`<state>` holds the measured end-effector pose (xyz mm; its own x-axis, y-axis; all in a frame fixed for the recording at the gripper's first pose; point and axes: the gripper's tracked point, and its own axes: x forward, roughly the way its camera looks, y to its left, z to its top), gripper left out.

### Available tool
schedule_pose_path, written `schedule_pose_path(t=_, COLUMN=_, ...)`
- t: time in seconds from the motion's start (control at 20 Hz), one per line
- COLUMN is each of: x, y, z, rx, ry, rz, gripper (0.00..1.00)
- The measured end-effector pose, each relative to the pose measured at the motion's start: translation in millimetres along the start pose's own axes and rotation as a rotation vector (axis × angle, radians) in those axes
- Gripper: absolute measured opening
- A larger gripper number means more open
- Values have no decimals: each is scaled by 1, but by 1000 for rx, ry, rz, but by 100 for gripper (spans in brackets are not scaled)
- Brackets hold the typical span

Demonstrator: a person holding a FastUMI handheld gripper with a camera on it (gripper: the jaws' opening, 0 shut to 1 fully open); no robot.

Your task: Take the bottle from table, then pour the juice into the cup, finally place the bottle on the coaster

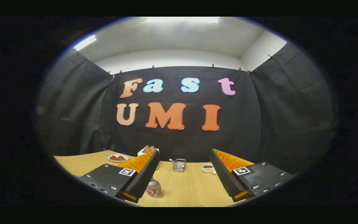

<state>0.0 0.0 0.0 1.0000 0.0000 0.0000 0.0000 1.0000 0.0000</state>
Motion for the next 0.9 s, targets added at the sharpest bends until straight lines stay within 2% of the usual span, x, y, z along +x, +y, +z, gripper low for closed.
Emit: schedule_pose_path(t=0.9, x=-10, y=18, z=-11, rx=18, ry=33, rz=31, gripper=97)
